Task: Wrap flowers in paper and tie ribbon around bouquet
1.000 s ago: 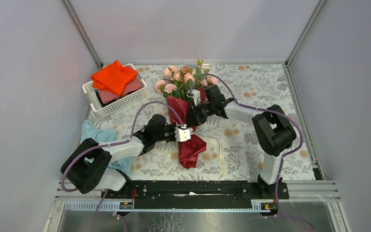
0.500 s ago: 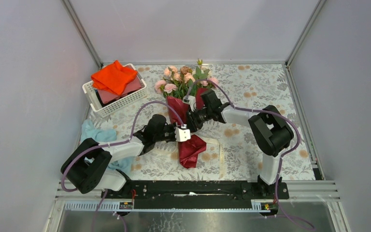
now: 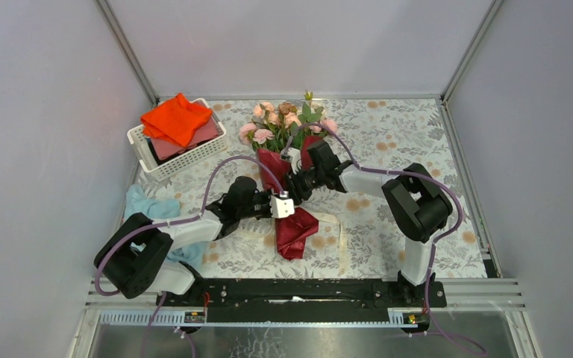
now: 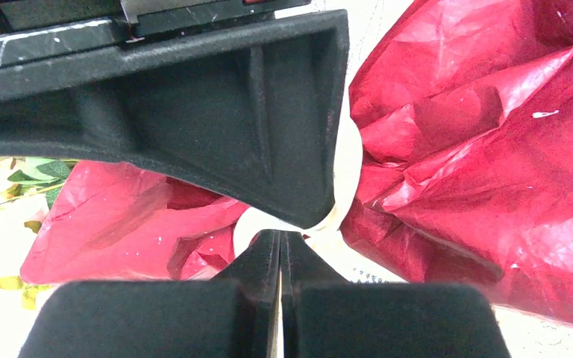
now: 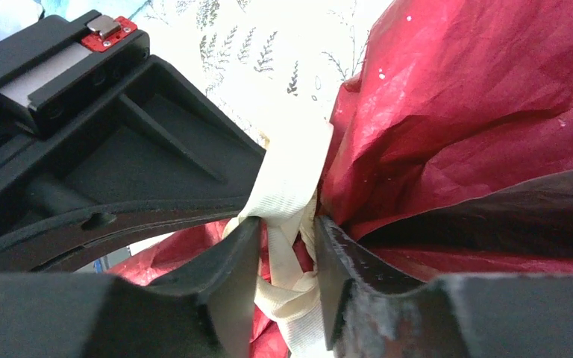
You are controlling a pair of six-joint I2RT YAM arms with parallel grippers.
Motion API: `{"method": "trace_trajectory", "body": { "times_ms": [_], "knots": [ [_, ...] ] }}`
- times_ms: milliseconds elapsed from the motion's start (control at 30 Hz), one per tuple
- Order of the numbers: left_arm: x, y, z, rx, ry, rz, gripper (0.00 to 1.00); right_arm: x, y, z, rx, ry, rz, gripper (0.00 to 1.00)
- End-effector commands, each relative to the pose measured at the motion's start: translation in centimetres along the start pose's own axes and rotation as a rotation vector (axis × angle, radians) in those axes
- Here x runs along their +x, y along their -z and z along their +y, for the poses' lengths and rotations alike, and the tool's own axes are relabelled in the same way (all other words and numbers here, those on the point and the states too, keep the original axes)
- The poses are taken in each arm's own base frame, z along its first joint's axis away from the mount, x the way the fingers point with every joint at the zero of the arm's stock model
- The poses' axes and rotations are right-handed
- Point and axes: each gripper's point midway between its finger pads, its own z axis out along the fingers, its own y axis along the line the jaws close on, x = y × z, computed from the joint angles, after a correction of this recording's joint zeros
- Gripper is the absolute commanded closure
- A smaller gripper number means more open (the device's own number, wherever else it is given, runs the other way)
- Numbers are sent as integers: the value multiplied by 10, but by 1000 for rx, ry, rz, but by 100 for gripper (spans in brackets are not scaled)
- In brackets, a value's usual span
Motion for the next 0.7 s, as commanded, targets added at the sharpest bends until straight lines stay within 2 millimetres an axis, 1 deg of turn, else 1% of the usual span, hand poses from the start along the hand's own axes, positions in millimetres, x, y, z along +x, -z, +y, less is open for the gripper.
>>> {"method": "trace_trajectory", "body": {
  "times_ms": [0,100,200,233,300,400,433,500,567,633,667],
  "knots": [
    [-13,-3,9,-37,-19,-54,100,-6,2,13,-51,102,-3,55],
    [-13,-2,8,-34,-24,-55,100,-7,19,29,-99,176,24,47],
    [-13,-2,8,-33,-29,-58,100,-20,36,36,-124,207,1,42],
    [-13,-2,8,-32,-30,-59,100,-25,41,33,-118,204,-14,41],
    [-13,-2,8,-32,-29,-60,100,-31,44,24,-84,189,-31,41],
    [-13,-2,7,-31,-34,-58,100,-31,39,14,-56,148,-22,41],
    [-13,-2,8,-31,-35,-57,100,-32,37,10,-45,129,-21,42],
    [-13,-2,8,-32,-36,-56,100,-35,32,1,-6,101,-31,47],
    [-13,-2,8,-31,-36,-56,100,-38,30,-8,36,80,-46,57],
    [-13,-3,7,-27,-37,-58,100,-39,27,-10,37,72,-56,68],
    [-13,-3,8,-29,-38,-59,100,-39,26,-9,27,72,-58,70]
  ]
}}
